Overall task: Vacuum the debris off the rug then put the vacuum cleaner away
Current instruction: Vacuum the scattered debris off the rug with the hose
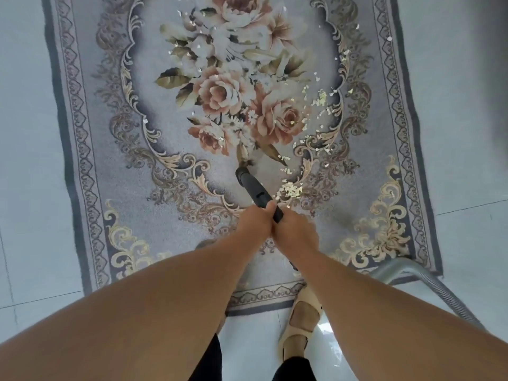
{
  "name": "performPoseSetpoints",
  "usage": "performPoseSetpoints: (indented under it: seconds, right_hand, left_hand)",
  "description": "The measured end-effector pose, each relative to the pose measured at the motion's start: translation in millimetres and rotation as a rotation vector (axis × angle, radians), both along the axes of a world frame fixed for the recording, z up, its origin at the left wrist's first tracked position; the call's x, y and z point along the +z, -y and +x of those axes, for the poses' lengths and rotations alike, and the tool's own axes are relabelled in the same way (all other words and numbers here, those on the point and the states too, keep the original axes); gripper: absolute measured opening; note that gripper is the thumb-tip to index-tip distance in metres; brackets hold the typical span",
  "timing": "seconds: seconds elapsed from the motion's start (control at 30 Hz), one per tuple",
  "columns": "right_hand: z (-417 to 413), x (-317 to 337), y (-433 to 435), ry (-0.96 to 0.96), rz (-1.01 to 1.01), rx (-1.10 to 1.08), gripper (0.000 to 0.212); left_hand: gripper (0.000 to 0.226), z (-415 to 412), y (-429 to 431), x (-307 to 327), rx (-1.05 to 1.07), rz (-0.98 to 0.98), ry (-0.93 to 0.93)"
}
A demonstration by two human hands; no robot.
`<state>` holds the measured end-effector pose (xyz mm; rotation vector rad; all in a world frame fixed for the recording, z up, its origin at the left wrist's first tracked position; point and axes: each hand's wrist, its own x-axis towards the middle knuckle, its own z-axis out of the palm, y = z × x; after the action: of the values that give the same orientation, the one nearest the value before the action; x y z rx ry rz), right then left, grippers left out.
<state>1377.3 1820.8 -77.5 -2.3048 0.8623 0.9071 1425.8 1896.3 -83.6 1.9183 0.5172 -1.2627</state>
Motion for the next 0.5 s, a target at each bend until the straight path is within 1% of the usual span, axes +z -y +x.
performPoseSetpoints:
  seconds: [0.03,0.1,0.2,0.23,0.27,0.33,0.43,0.5]
  right_hand:
    - [2,1,-1,0.008,-0.010,0.003,0.040]
    - [14,3,-4,0.033,-0.038,0.015,0.044]
    - [48,0,-12,0.097,-0.057,0.027,0.046]
    - [62,-2,-15,0.114,-0.055,0.021,0.046]
    - [76,-4,-19,0.124,-0.050,0.013,0.046]
    - [99,-10,-28,0.118,-0.022,-0.013,0.046]
    - [108,-18,-39,0.082,0.049,-0.037,0.044]
    - [94,-19,-42,0.067,0.059,-0.038,0.038]
  left_hand:
    - [0.042,3,0,5,-0.017,0.032,-0.020]
    - [0.038,15,-4,6,-0.105,0.085,0.003]
    - [0.028,50,-11,11,-0.028,0.084,0.094]
    - [0.029,62,-17,6,-0.056,0.054,0.127]
    - [0.037,73,-20,5,-0.040,0.047,0.150]
    - [0.046,94,-27,0,0.001,0.092,0.198]
    - [0.043,103,-37,-7,0.056,0.099,0.165]
    - [0.037,92,-40,-11,-0.020,0.082,0.119]
